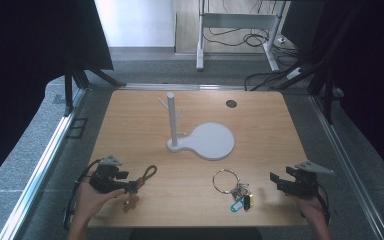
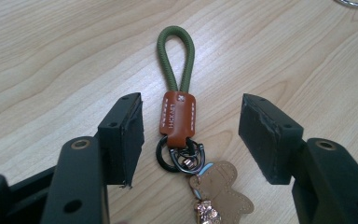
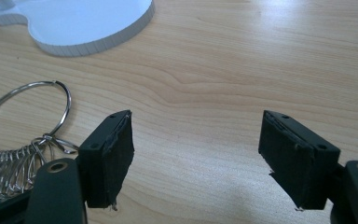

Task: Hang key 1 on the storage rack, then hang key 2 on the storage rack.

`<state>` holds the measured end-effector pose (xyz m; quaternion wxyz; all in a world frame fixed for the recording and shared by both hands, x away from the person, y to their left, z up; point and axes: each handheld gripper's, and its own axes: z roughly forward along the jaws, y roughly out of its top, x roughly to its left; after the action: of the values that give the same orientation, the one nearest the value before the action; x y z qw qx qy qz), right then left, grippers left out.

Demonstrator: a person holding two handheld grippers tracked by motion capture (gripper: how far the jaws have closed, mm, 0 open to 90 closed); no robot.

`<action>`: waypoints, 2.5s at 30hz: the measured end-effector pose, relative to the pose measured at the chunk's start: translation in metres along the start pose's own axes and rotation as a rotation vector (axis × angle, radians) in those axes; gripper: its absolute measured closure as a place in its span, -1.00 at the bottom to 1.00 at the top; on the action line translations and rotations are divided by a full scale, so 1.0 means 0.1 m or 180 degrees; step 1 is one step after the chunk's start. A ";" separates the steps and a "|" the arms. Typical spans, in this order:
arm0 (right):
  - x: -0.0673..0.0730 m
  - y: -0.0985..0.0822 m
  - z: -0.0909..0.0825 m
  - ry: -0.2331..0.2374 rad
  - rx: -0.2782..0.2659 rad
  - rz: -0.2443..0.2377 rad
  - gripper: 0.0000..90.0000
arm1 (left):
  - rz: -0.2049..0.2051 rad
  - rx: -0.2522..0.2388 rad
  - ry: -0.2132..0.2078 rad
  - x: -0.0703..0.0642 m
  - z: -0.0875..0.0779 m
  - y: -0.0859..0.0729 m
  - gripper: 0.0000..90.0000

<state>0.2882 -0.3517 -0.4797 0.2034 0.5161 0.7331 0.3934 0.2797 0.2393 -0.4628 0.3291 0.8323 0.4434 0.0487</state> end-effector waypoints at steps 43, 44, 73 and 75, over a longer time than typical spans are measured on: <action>0.05 0.00 0.19 0.0144 0.0204 -0.0144 -0.29 | 0.0305 0.0315 0.0081 -0.19 -0.04 0.29 -0.18; 0.05 0.00 0.19 0.0144 0.0204 -0.0144 -0.29 | 0.0305 0.0315 0.0081 -0.19 -0.04 0.29 -0.18; 0.08 -0.04 0.19 0.0123 0.0273 -0.0119 -0.26 | 0.0252 0.0951 0.0080 -0.15 0.40 0.37 -0.09; 0.09 -0.04 0.19 0.0138 0.0279 -0.0127 -0.26 | 0.0264 0.0979 0.0069 -0.16 0.41 0.38 -0.09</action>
<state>0.2962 -0.3373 -0.4932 0.1724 0.5011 0.7641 0.3678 0.3123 0.1918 -0.4696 0.1906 0.8900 0.4143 0.0027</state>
